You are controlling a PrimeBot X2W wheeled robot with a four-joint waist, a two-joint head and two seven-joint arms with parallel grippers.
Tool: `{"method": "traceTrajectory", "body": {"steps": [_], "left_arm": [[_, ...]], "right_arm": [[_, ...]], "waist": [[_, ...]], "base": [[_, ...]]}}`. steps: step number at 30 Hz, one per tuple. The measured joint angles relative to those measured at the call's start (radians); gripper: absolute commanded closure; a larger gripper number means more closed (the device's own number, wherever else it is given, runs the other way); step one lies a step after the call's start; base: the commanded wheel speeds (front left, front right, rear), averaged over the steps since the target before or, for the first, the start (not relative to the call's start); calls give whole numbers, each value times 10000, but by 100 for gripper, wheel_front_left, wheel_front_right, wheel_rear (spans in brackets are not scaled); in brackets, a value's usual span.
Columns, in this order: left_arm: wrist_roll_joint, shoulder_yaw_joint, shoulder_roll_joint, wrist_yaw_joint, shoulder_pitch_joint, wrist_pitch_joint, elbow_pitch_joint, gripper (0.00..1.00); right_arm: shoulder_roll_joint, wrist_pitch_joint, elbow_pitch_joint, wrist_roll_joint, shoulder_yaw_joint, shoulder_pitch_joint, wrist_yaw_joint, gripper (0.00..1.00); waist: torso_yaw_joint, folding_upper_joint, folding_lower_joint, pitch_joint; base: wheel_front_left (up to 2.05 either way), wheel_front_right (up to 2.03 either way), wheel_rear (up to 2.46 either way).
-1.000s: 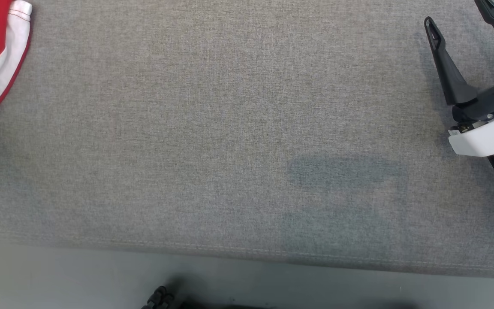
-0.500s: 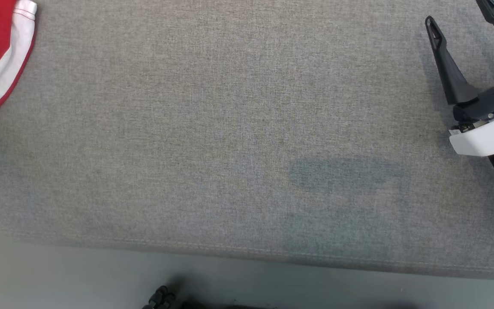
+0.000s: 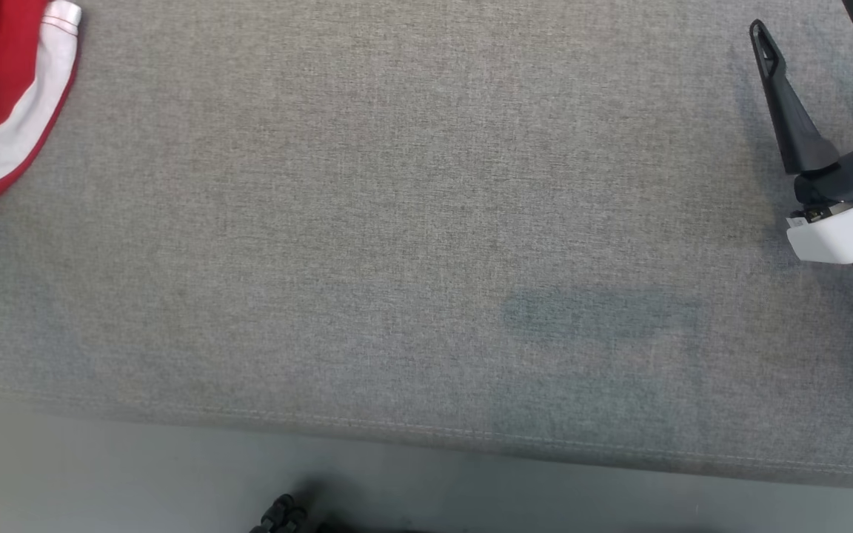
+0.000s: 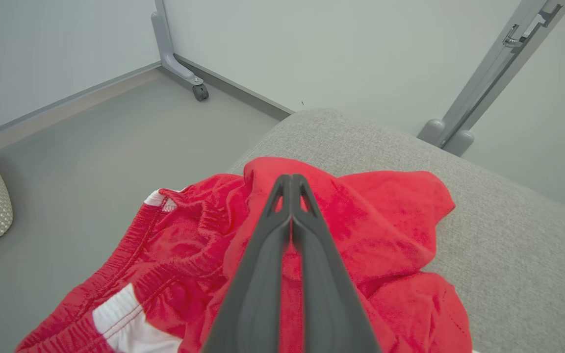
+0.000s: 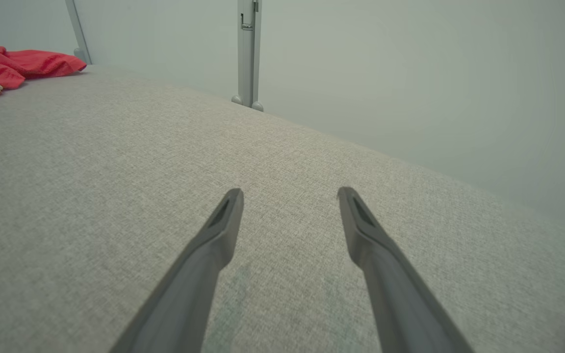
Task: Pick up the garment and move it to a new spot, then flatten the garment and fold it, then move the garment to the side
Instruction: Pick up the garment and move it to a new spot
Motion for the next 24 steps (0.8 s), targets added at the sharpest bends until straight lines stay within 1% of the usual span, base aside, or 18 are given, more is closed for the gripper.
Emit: {"method": "traceTrajectory", "body": {"steps": [4,9,10,11,12,13,14,19,24], "left_arm": [[100,-157,-50,-290,-91,-303,54,100],[188,-330,-44,-397,-90,-441,190,100],[192,-359,-46,-401,-90,-537,190,87],[205,-385,-48,-441,-90,-631,186,71],[234,-422,-48,-477,-88,-709,180,52],[291,-481,-48,-487,-81,-798,171,18],[336,-571,-54,-487,-72,-880,174,0],[757,-1009,-174,-566,194,-997,355,0],[646,-1057,-199,-640,444,-449,876,0]], "right_arm": [[-50,-2,15,0,-63,14,-4,0],[-96,-2,13,0,-104,19,-6,0],[-100,-2,13,0,-104,21,-6,0],[-107,-2,13,0,-111,25,-10,0],[-113,-2,8,0,-127,30,-58,0],[-117,-2,8,0,-140,32,-79,0],[-117,-2,10,0,-142,37,-79,0],[-125,-15,44,0,-142,265,-79,0],[-127,17,2,2,-56,279,-73,0]], "waist": [[120,0,0,-87],[300,0,0,-209],[334,0,0,-231],[367,0,0,-252],[403,0,0,-270],[440,0,0,-289],[472,0,0,-311],[590,0,0,-500],[662,0,0,-605]], "base": [[0,0,0],[0,0,0],[0,0,0],[0,0,0],[0,0,0],[0,0,0],[0,0,0],[0,0,0],[0,0,0]]}}
